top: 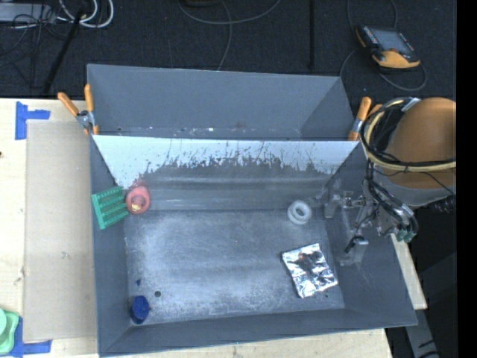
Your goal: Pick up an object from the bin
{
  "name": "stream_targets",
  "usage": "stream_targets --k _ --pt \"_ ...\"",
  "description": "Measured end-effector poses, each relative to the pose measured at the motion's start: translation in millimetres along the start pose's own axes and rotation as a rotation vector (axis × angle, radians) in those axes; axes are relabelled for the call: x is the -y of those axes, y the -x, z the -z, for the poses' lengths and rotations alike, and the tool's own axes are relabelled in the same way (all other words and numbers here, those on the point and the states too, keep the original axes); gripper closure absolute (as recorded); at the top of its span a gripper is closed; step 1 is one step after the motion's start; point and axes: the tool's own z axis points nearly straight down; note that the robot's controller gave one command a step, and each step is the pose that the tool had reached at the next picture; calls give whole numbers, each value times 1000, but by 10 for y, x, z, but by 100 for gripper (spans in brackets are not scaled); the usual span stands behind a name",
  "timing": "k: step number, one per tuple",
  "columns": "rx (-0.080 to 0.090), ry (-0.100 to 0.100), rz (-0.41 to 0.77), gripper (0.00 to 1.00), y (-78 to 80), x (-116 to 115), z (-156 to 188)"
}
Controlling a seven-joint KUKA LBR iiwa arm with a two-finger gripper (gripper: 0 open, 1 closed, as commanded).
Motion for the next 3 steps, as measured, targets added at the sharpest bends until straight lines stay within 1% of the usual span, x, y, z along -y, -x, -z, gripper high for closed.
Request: stream_targets --k 1,2,3 --pt "-6 4 471 0 -244 -158 -1012" --pt "9 1 353 0 -2 -802 -208" --pt "-5 2 551 0 -245 -436 -1005"
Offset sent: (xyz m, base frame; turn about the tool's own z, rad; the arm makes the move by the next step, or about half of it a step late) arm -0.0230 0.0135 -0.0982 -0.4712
